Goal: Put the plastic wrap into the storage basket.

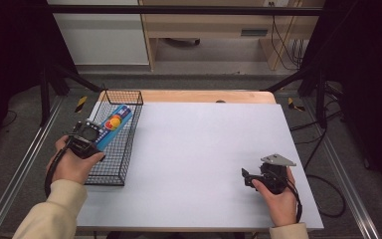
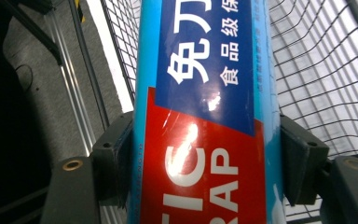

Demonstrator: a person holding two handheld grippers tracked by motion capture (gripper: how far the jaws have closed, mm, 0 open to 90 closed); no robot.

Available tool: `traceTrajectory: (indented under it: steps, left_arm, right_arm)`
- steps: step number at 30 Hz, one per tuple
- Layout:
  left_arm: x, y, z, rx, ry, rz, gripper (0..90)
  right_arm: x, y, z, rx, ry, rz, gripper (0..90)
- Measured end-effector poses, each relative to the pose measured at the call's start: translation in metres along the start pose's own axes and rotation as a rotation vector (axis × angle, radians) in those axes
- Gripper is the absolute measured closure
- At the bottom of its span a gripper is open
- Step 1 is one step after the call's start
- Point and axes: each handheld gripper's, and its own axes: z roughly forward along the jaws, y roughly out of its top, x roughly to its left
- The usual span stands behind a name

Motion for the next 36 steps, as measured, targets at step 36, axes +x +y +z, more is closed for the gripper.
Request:
traceTrajectory:
  steps: [36]
  left_arm:
    - [-0.011, 0.009, 0.019, 0.106, -0.045, 0.012, 31.4]
  right_arm:
    - [0.001, 0.000, 0.002, 0.010, 0.013, -0.008, 9.2]
